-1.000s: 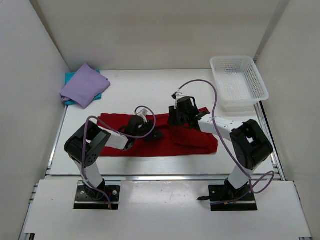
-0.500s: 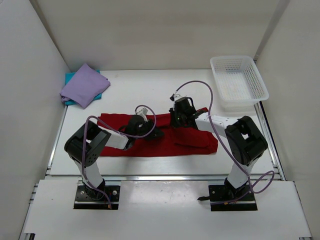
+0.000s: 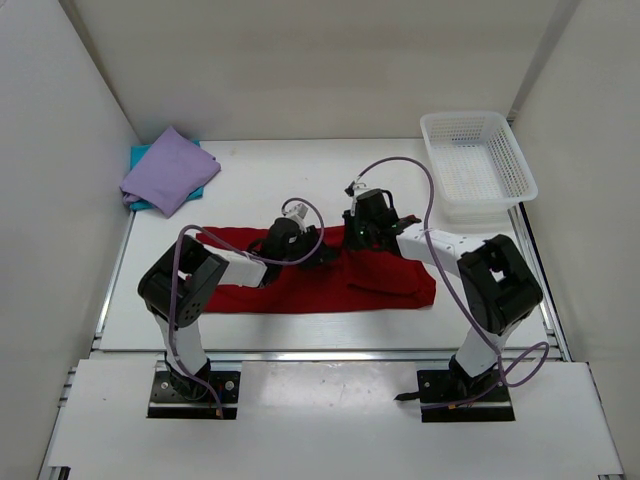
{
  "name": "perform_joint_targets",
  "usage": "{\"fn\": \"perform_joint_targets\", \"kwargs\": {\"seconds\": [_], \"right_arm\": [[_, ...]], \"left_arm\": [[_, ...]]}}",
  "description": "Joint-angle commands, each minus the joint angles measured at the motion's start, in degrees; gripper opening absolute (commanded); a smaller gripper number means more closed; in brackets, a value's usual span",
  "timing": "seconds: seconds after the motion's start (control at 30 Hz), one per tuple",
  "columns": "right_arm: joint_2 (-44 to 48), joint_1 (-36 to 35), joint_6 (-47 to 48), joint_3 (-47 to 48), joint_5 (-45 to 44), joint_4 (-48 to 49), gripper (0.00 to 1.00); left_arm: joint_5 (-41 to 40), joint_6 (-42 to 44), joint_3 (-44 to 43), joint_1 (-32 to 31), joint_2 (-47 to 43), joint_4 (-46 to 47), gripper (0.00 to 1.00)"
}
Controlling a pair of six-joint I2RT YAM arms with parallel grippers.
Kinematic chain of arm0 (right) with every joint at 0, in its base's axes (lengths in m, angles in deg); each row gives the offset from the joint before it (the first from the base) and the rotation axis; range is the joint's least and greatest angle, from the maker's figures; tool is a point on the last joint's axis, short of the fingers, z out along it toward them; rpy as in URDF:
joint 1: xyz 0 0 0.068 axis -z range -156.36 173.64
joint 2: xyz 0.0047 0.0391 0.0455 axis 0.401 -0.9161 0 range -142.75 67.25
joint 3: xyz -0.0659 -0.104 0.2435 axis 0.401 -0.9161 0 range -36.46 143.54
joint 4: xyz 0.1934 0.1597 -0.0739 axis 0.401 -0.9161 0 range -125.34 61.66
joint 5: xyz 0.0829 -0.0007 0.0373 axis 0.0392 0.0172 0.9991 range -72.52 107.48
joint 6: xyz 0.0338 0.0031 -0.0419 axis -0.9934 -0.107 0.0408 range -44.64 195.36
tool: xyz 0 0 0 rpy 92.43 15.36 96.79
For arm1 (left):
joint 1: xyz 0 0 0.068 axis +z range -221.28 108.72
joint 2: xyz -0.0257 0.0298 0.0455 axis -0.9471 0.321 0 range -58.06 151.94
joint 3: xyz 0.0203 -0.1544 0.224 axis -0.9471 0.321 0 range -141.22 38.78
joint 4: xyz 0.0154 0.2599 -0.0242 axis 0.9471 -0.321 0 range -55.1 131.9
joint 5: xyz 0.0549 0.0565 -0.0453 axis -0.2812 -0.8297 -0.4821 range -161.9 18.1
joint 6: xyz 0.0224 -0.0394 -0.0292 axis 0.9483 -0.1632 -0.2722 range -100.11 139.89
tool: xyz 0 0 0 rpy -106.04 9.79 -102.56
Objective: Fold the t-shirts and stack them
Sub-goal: Fold the other side of the tshirt into a rectangle
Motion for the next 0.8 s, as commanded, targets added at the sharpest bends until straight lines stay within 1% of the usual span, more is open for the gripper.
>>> {"fn": "perform_joint_targets", "kwargs": {"seconds": [0.0, 0.1, 0.23, 0.27, 0.33, 0.4, 0.47, 0.5, 0.53, 0.6, 0.63, 0.67, 0.7, 0.77], "right_arm": [[4.0, 1.2, 0.6, 1.7, 1.9, 1.5, 0.0], [3.9, 1.9, -0.4, 1.8, 4.1, 1.2, 0.0], [4.5, 1.8, -0.1, 1.3, 3.9, 1.6, 0.0], [4.4, 1.4, -0.1, 1.1, 3.8, 1.9, 0.0], [5.0, 2.0, -0.9, 0.9, 3.9, 2.2, 0.0], [4.9, 2.2, -0.5, 0.3, 4.3, 2.2, 0.0], [4.9, 2.1, -0.5, 0.5, 4.6, 2.5, 0.0], [4.8, 2.2, -1.0, 0.2, 4.3, 2.5, 0.0], [5.2, 2.1, -1.0, 0.3, 4.3, 2.8, 0.0], [5.4, 2.3, -1.0, 0.0, 4.8, 2.9, 0.0], [5.4, 2.4, -1.0, 0.0, 4.8, 3.0, 0.0], [5.2, 2.4, -1.1, -0.1, 5.0, 3.0, 0.0], [5.2, 2.3, -0.8, 0.1, 5.0, 3.0, 0.0], [5.1, 2.7, -1.0, 0.1, 4.7, 2.8, 0.0]], "left_arm": [[-1.1, 1.7, -1.6, -0.9, 0.5, -2.0, 0.43], [-1.5, 1.7, -2.1, -1.6, 1.0, -1.4, 0.44], [-1.9, 1.4, -2.7, -1.8, 1.6, -0.1, 0.45], [-2.0, 1.4, -2.7, -2.2, 1.7, -0.2, 0.41], [-3.4, 1.8, -1.7, -2.4, 0.6, 1.0, 0.38], [-4.7, 1.2, -0.9, -2.5, -0.5, 1.3, 0.26], [-5.1, 0.6, 0.3, -2.8, -2.1, 2.9, 0.23], [-6.6, 0.5, 0.5, -2.7, -2.8, 2.9, 0.17], [-7.3, 0.7, 0.7, -2.9, -2.8, 2.9, 0.15], [-7.4, 0.7, 0.7, -3.0, -3.0, 3.3, 0.05], [-7.4, -0.1, 0.9, -2.7, -2.8, 3.9, 0.02], [-7.4, -0.1, 1.2, -2.5, -3.0, 4.8, 0.01], [-7.6, -0.3, 0.3, -2.1, -2.9, 3.3, 0.0], [-8.5, 0.3, -0.7, -2.3, -3.4, 1.0, 0.02]]}}
